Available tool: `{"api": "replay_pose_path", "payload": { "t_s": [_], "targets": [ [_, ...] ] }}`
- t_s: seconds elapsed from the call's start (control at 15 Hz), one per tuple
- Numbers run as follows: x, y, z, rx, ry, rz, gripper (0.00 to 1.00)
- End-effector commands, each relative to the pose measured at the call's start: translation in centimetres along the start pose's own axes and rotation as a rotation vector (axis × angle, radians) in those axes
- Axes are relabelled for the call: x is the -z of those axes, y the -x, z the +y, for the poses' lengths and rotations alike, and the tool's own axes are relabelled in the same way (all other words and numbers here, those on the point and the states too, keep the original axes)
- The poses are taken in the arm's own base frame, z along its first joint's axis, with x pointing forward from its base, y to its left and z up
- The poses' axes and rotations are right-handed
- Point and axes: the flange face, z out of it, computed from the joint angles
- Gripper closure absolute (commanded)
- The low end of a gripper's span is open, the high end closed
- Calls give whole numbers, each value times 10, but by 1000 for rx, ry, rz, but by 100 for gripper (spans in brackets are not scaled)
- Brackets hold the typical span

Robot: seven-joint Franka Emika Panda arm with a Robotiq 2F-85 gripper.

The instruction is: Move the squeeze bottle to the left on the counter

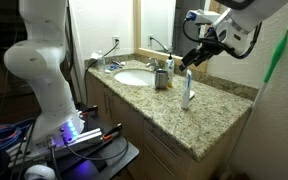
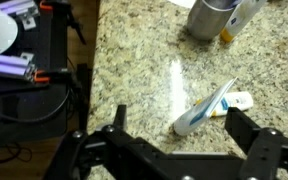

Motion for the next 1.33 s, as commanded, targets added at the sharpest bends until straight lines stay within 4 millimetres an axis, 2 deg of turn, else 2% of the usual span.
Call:
{"api": "replay_pose_path", "payload": {
  "t_s": [0.0, 0.07, 0.13, 0.27, 0.4, 0.67, 0.8, 0.87, 0.93, 1.0, 1.07, 1.27],
  "targets": [
    [-26, -4, -38, -167, -44, -109, 0],
    [-32, -8, -47, -223, -74, -121, 0],
    [-27, 0, -32, -145, -43, -95, 0],
    [-35, -3, -38, -160, -34, -102, 0],
    [-32, -3, -37, -160, -37, -101, 0],
    [-64, -24, -51, -225, -20, -109, 0],
    [-73, -31, -57, -253, -32, -101, 0],
    [-65, -24, -49, -228, -14, -102, 0],
    [-72, -28, -52, -237, -12, -102, 0],
    [-76, -31, -53, -242, -9, -103, 25],
    [-72, -32, -51, -242, -12, -100, 26],
    [-62, -29, -46, -239, -22, -74, 47]
  ]
}}
